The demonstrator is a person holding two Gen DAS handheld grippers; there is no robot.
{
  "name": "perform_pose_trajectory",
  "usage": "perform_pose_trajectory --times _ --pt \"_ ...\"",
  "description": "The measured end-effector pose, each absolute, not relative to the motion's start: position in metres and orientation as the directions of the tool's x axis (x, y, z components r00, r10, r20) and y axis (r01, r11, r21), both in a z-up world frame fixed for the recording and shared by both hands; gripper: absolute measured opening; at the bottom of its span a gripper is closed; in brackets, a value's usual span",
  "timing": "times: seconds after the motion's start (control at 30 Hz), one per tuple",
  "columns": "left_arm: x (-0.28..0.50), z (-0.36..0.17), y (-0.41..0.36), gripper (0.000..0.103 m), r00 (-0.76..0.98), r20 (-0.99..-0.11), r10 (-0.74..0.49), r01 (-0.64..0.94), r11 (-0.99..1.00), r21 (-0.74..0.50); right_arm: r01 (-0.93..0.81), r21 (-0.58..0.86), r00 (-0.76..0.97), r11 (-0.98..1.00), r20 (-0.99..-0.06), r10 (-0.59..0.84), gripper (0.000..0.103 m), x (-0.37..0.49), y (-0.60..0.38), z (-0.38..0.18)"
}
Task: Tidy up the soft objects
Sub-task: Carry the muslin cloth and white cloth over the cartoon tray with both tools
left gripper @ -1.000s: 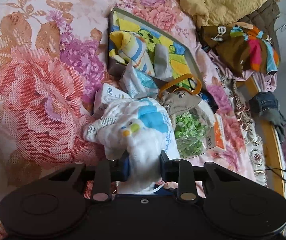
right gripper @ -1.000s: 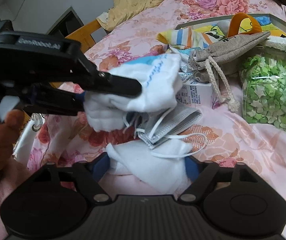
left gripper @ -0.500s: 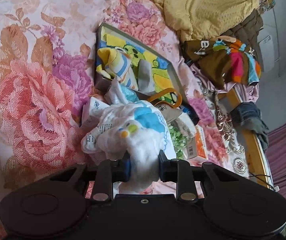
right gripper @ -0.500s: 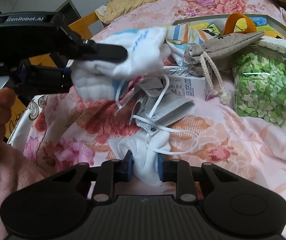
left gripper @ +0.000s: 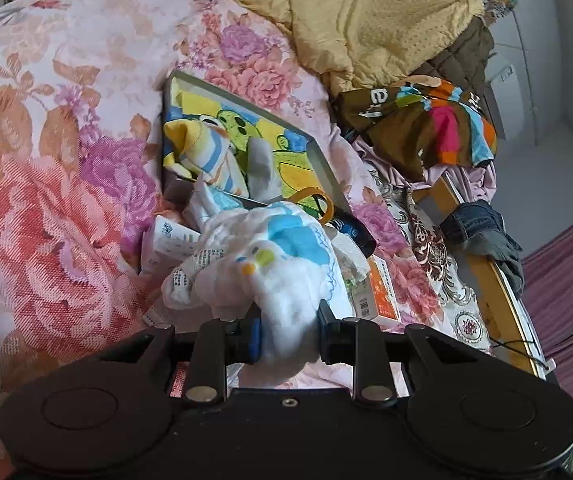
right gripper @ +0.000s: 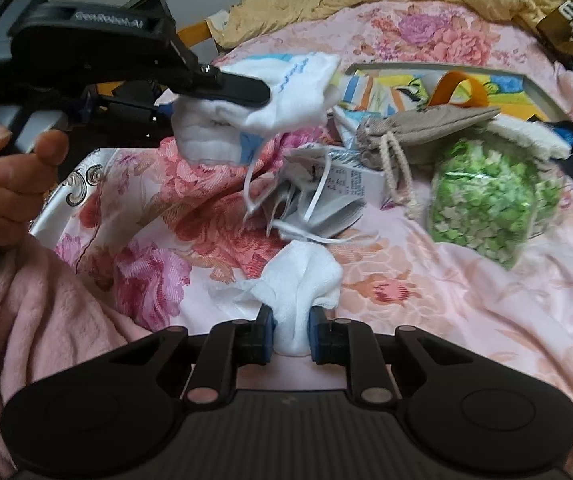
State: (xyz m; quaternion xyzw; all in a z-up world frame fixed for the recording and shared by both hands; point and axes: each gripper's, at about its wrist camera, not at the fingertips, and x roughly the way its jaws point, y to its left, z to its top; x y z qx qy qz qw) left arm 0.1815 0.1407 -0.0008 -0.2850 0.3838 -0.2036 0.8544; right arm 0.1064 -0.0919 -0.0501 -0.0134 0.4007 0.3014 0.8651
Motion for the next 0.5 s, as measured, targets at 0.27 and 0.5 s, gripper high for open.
perform_pose_trajectory --times 0.27,0.5 --pt "0.176 0.009 0.127 0.028 0.625 -0.503 -0.597 0.229 0.756 -0.613 -0.546 0.178 0.573 0.818 -0.633 0.520 0.019 0.094 -0.112 -0.022" --pt "0.176 0.022 0.111 0.028 0.687 -0.457 -0.565 0.308 0.796 -0.520 -0.549 0.143 0.649 0.823 -0.548 0.528 0.019 0.112 -0.124 0.009"
